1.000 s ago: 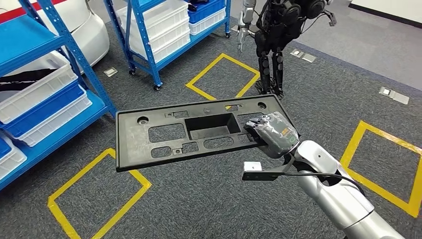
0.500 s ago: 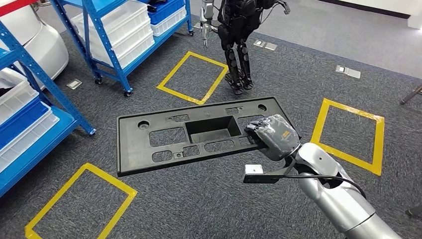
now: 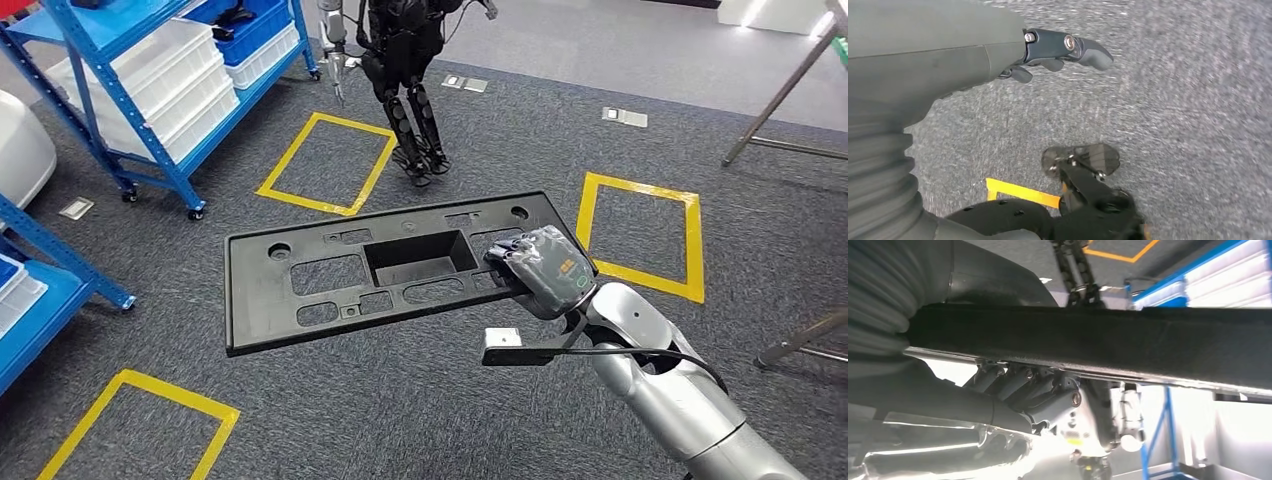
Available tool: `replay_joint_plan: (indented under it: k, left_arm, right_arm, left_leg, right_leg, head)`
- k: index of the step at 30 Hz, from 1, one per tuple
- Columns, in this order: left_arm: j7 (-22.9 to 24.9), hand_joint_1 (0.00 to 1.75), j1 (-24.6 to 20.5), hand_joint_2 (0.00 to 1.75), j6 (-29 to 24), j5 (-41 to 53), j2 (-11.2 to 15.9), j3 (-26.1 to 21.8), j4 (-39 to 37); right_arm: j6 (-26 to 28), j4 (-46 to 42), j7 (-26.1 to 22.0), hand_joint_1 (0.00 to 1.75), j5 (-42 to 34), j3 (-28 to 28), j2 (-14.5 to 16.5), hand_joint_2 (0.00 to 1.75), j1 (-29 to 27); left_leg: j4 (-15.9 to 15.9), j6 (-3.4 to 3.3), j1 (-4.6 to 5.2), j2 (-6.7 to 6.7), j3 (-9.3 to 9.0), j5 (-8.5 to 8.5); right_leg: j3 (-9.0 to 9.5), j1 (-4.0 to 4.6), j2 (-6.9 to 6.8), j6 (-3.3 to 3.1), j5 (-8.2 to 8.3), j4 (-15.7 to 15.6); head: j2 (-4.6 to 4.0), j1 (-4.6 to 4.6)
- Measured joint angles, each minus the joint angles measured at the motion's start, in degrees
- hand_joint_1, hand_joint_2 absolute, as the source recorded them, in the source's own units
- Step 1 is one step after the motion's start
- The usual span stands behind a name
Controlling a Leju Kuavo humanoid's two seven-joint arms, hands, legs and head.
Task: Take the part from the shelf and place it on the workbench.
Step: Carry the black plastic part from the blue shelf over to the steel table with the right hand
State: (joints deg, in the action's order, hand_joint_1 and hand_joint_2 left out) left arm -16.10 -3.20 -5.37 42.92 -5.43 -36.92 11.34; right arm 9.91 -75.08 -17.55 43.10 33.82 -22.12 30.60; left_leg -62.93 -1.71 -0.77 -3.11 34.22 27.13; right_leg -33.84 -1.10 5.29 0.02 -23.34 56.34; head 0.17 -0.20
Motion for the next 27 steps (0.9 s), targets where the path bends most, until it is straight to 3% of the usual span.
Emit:
replay_joint_plan:
  k: [2,4,5,7,9,11,12,13,15,17,19,20,22,24,25,27]
  left_arm:
    - [0.0,0.00,0.0,1.75,0.1,0.2,0.2,0.0,0.0]
    - [-0.1,0.00,0.0,1.75,0.1,0.2,0.2,0.0,0.0]
    - [-0.1,0.00,-0.1,1.75,0.1,0.3,0.2,0.0,0.0]
    - [-0.2,0.00,-0.2,1.75,0.1,0.3,0.2,0.0,0.0]
    - [-0.2,0.00,-0.2,1.75,0.1,0.3,0.2,0.0,0.0]
    - [-0.2,0.00,-0.1,1.75,0.1,0.4,0.2,0.0,0.0]
    - [-0.2,0.00,-0.1,1.75,0.1,0.4,0.2,0.0,0.0]
    - [-0.2,0.00,-0.1,1.75,0.2,0.4,0.2,0.0,0.0]
    - [-0.3,0.00,-0.2,1.75,0.2,0.5,0.1,0.0,0.0]
    - [-0.3,0.00,-0.3,1.75,0.1,0.7,0.0,0.0,0.0]
    - [-0.4,0.00,-0.4,1.75,0.1,0.9,0.0,0.0,0.0]
    - [-0.4,0.00,-0.4,1.75,0.1,0.9,0.0,0.0,0.0]
    - [-0.4,0.00,-0.4,1.75,0.1,1.0,0.0,0.0,0.0]
    - [-0.4,0.00,-0.4,1.75,0.1,1.0,0.0,0.0,0.0]
    - [-0.4,0.00,-0.3,1.75,0.1,1.0,0.0,0.0,0.0]
    - [-0.4,0.00,-0.2,1.75,0.1,1.0,0.0,0.0,0.0]
  right_arm:
    - [0.2,0.0,0.2,1.66,0.0,0.0,0.1,1.75,-0.1]
    - [0.3,0.0,0.4,1.66,0.0,0.0,0.1,1.75,-0.4]
    - [0.4,0.0,0.5,1.66,0.1,0.0,0.1,1.75,-0.6]
    - [0.6,0.0,0.5,1.66,0.1,0.0,-0.1,1.75,-0.7]
    - [0.8,0.0,0.6,1.66,0.2,0.0,0.0,1.75,-0.8]
    - [1.0,0.0,0.7,1.66,0.4,0.0,0.1,1.75,-1.3]
    - [1.0,0.0,0.7,1.66,0.5,0.0,0.1,1.75,-1.5]
    - [1.0,0.0,0.7,1.66,0.6,0.0,0.1,1.75,-1.6]
    - [1.0,0.0,0.7,1.66,0.7,-0.1,0.1,1.75,-1.7]
    - [1.0,0.0,0.7,1.66,0.8,-0.2,0.1,1.75,-1.7]
    - [1.1,0.0,0.7,1.66,0.9,-0.3,0.2,1.75,-1.8]
    - [1.1,0.0,0.7,1.66,1.0,-0.4,0.2,1.75,-1.8]
    - [1.1,0.0,0.7,1.66,1.0,-0.5,0.2,1.75,-1.8]
    - [1.1,0.0,0.7,1.66,1.0,-0.6,0.4,1.75,-1.7]
    - [1.1,0.0,0.7,1.66,1.0,-0.6,0.6,1.75,-1.8]
    - [1.1,0.0,0.7,1.66,1.1,-0.6,0.7,1.75,-1.8]
  left_leg:
    - [4.5,-0.41,0.10,-2.25,-2.06,-1.33]
    - [5.1,-0.57,0.35,-1.29,-2.22,-1.45]
    - [5.6,-0.71,0.32,-0.47,-2.38,-1.81]
    - [6.8,-1.17,0.27,1.12,-2.61,-2.64]
    - [7.2,-1.43,0.47,2.67,-2.39,-2.95]
    - [7.1,-1.39,0.72,4.41,-2.09,-3.02]
    - [7.1,-1.34,0.79,5.24,-1.98,-3.06]
    - [7.1,-1.28,0.83,6.04,-1.93,-3.08]
    - [7.0,-1.05,1.00,7.41,-1.91,-3.05]
    - [6.8,-0.54,1.35,8.58,-1.83,-2.93]
    - [6.6,0.00,1.44,9.74,-1.78,-2.84]
    - [6.3,0.30,1.25,9.72,-1.70,-2.65]
    - [3.3,1.01,0.74,7.24,-0.54,-0.48]
    - [-4.3,1.53,0.44,4.06,2.66,3.88]
    - [-8.6,1.65,0.39,3.48,4.57,5.76]
    - [-12.6,1.60,0.33,3.23,6.41,6.50]
  right_leg:
    - [-0.36,-0.14,1.26,0.50,0.31,0.0]
    - [-0.84,-0.28,2.63,1.33,0.84,-0.3]
    - [-1.19,-0.23,2.34,1.57,0.90,-0.2]
    - [-3.13,0.15,-0.59,1.34,-0.66,2.8]
    - [-6.78,0.20,-3.88,0.74,-4.13,10.3]
    - [-9.27,0.05,-4.65,0.96,-6.30,16.3]
    - [-8.87,0.01,-4.82,1.33,-6.22,16.3]
    - [-7.12,-0.01,-5.18,1.79,-5.32,13.7]
    - [-1.72,0.13,-7.40,2.30,-2.96,4.8]
    - [1.34,0.48,-8.91,1.87,-1.66,-0.6]
    - [1.39,0.59,-7.91,1.12,-1.22,-1.1]
    - [1.30,0.31,-7.26,0.79,-1.01,-1.2]
    - [1.26,-0.11,-6.02,0.11,-0.61,-1.3]
    - [1.15,-0.12,-4.84,-0.31,-0.38,-1.3]
    - [1.08,-0.02,-4.18,-0.44,-0.29,-1.3]
    - [0.99,0.15,-2.74,-0.56,-0.16,-1.2]
  head:
    - [0.00,-0.04]
    - [0.00,-0.14]
    - [0.00,-0.13]
    - [0.00,0.05]
    - [0.00,0.19]
    - [0.00,0.19]
    - [0.00,0.20]
    - [0.00,0.19]
    - [0.00,0.20]
    - [0.00,0.15]
    - [0.00,0.10]
    - [0.00,0.11]
    - [0.00,0.05]
    - [0.00,0.00]
    - [0.00,0.02]
    - [0.00,0.02]
